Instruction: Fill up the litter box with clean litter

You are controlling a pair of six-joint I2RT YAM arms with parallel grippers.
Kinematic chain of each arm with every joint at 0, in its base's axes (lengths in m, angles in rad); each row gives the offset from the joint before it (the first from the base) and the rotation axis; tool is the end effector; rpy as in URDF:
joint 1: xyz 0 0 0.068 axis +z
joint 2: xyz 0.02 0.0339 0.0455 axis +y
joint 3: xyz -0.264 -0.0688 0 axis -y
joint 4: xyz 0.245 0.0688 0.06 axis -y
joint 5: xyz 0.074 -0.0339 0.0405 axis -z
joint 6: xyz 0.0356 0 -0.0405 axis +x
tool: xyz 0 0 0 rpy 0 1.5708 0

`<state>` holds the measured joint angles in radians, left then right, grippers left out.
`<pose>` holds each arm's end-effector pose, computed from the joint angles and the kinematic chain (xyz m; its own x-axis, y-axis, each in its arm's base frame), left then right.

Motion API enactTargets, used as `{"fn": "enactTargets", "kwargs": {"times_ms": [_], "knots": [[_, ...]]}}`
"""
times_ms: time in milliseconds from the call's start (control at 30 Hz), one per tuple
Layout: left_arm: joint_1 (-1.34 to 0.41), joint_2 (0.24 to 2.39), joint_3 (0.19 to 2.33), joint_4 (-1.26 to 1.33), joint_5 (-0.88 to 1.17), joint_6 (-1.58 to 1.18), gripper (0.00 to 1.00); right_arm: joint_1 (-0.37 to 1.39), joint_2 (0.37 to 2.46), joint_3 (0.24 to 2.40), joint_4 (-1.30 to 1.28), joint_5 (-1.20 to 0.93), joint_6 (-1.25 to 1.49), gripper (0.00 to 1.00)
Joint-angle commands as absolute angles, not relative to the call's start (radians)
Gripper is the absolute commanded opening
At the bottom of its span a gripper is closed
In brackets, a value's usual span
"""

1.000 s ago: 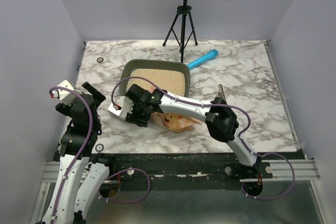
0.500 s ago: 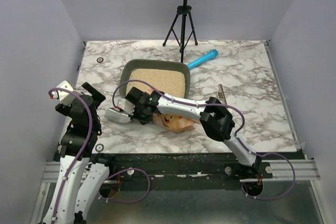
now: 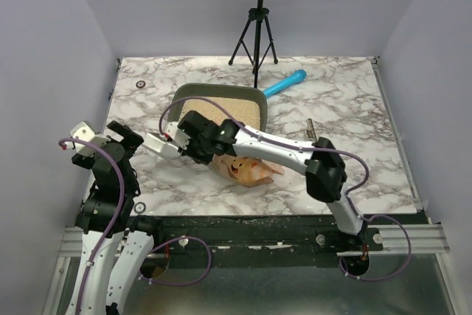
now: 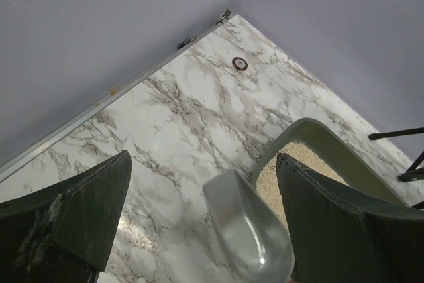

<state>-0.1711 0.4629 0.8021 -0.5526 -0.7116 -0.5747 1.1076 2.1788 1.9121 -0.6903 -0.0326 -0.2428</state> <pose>0.0961 0.0070 0.3481 0.0966 -0.4345 -0.8955 -0.5331 0.7372 -0.4152 0.2161 0.4354 0.2339 -0.1375 -0.8132 -0.5655 -0.9639 0.2413 -0.1126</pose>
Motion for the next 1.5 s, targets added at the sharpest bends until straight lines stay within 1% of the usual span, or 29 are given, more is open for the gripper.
{"fn": "enactTargets", "kwargs": {"times_ms": [0,200,367,433,600,733,900,1067,1200,1467], "knots": [[-0.164,0.422,0.778,-0.526,-0.749,-0.592,0.98,1.112,1.981,1.950,-0.643,0.121,-0.164,0.00],[-0.164,0.410,0.775,-0.522,-0.750,-0.594,0.98,1.106,1.910,2.013,-0.676,0.314,-0.129,0.01],[-0.164,0.417,0.769,-0.508,-0.715,-0.588,0.97,1.022,1.784,1.927,-0.657,0.379,-0.107,0.01],[-0.164,0.431,0.769,-0.505,-0.703,-0.583,0.97,0.952,1.717,1.866,-0.649,0.377,-0.078,0.00],[-0.164,0.468,0.773,-0.497,-0.654,-0.572,0.97,0.711,1.565,1.663,-0.603,0.281,-0.002,0.00],[-0.163,0.502,0.781,-0.494,-0.595,-0.568,0.98,0.542,1.500,1.498,-0.555,0.253,0.070,0.01],[-0.163,0.551,0.782,-0.476,-0.485,-0.543,0.97,0.338,1.497,1.347,-0.496,0.253,0.152,0.00],[-0.163,0.609,0.788,-0.460,-0.373,-0.531,0.97,0.184,1.560,1.281,-0.469,0.261,0.187,0.00],[-0.163,0.643,0.790,-0.449,-0.293,-0.522,0.97,0.124,1.621,1.269,-0.456,0.236,0.205,0.00],[-0.163,0.742,0.802,-0.430,-0.109,-0.497,0.97,0.078,1.758,1.247,-0.434,0.236,0.232,0.00]]}}
